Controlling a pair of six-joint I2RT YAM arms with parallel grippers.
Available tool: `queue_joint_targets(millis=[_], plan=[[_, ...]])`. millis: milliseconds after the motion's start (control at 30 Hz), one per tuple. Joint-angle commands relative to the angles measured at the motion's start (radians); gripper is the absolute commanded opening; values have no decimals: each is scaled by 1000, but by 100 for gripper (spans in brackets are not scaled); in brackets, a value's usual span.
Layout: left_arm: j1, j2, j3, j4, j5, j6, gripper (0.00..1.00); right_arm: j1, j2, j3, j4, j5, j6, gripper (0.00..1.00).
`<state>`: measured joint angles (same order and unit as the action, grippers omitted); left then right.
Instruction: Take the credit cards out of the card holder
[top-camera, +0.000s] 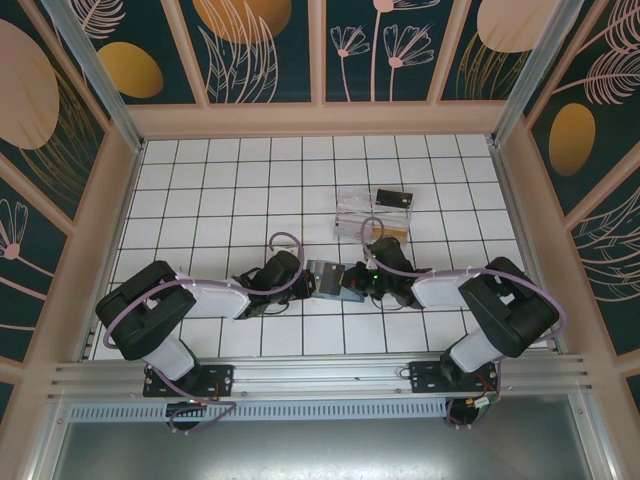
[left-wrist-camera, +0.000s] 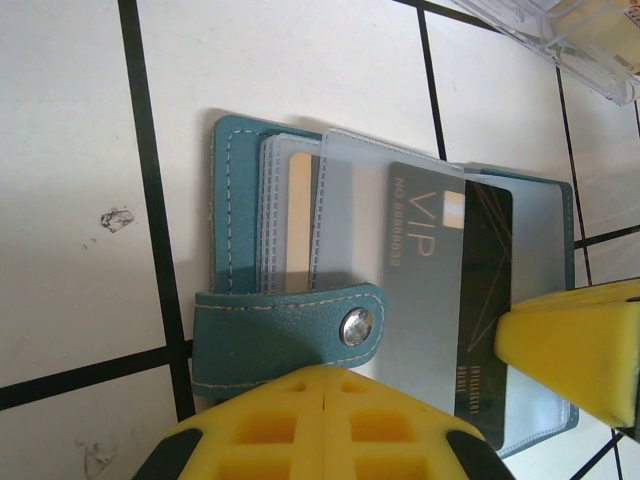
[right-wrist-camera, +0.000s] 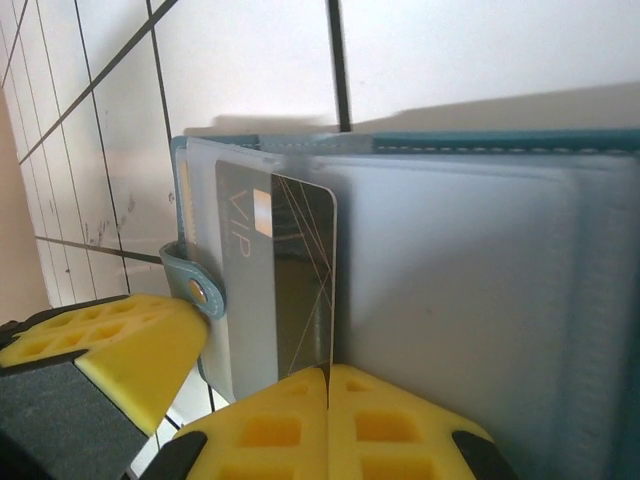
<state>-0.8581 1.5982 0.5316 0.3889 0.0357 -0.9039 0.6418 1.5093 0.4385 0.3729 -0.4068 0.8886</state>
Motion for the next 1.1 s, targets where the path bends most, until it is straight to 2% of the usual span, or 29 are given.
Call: queue_joint_targets(millis=[0,267,400,567,700,800,833,900,933,1000,1067], plan=[[5,27,-8,-112,-23,-8,0,-49,-47,-55,-3,-43,-39,0],[4,8,-3,-132,-32,-3,0,-89,-188,-107,-93,-75,-97,0],[5,-11,5,-140,-35,6,0,-136,-312,-108,-186,-66,-136,0],[4,-46,23,-155,-37,20,0,-148,-454,-38,-360,-11,-209,0],[5,-106,33,-154,-36,34,0,-146,-510,75,-525,66,-303,0],[5,-166,33,-147,-37,45,12,-144,-511,170,-632,110,-371,0],[5,-187,30,-145,-38,48,19,-143,-510,196,-657,122,-390,0],[5,-237,23,-135,-43,59,47,-136,-500,275,-723,180,-459,0],[4,-264,17,-131,-46,68,56,-132,-490,315,-755,223,-498,0],[5,-311,4,-129,-55,82,74,-115,-463,387,-805,321,-581,0],[5,-359,-13,-126,-75,94,84,-91,-431,457,-833,400,-680,0]])
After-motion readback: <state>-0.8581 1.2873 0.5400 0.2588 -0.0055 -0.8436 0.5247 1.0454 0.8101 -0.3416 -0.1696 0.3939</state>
